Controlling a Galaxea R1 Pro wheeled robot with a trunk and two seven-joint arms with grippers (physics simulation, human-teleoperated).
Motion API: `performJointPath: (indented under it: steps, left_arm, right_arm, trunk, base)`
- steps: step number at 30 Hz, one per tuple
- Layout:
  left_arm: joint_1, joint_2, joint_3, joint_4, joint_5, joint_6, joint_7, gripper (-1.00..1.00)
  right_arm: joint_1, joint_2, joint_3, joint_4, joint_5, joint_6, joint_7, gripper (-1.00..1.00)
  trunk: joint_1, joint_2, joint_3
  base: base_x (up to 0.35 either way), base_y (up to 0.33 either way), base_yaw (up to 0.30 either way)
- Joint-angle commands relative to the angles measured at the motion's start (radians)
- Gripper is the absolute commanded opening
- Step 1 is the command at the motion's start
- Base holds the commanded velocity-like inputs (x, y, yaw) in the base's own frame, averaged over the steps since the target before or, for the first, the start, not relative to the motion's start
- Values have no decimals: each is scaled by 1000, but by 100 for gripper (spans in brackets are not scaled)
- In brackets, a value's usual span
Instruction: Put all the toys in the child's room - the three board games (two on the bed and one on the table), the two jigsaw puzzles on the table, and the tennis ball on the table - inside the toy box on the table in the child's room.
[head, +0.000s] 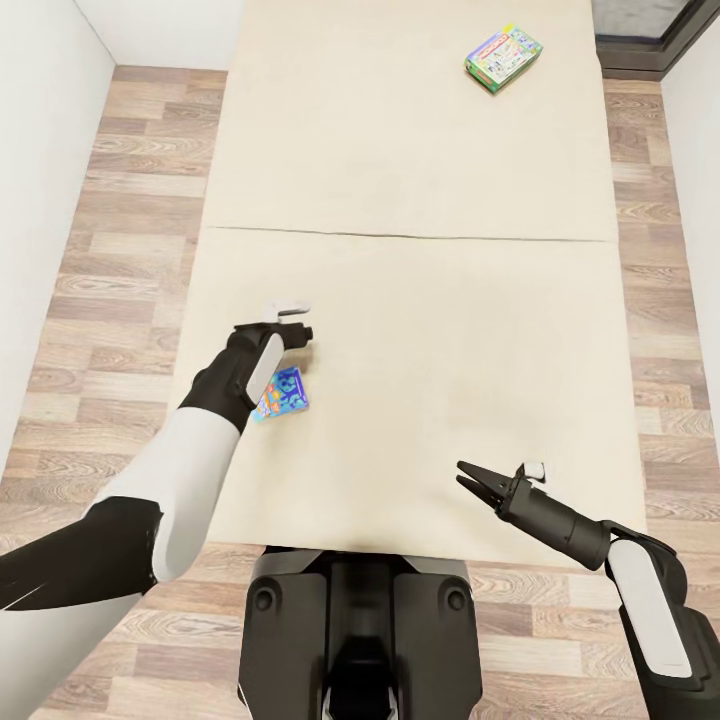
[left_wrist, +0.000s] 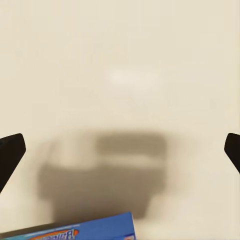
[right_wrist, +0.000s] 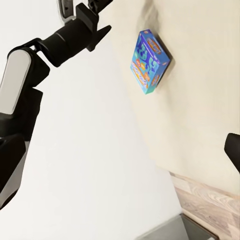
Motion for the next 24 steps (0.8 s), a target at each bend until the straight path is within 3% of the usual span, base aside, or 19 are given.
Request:
performJointPath:
  steps: [1,9,17,24]
  left_arm:
    - [0,2,-4,-1,11,3,8,100]
    - [2,25,-4,0,13,5,5,100]
    - [5,32,-5,0,14,5,4,100]
    - [12,33,-5,0,14,5,4,100]
  right_arm:
    - [0,0,-1,0,4,4,6,100]
    - [0,-3,-1,0,4,4,5,100]
    - [0,-4,-1,0,4,4,5,100]
    - [0,-4,-1,0,4,4,4,100]
  trunk:
    - [1,-2,-1]
    - [1,-2,-1]
    - [1,-2,-1]
    - [1,-2,-1]
  base:
    - [0,0,0]
    - [0,0,0]
    - [-10,0,0]
    - [-187,0,0]
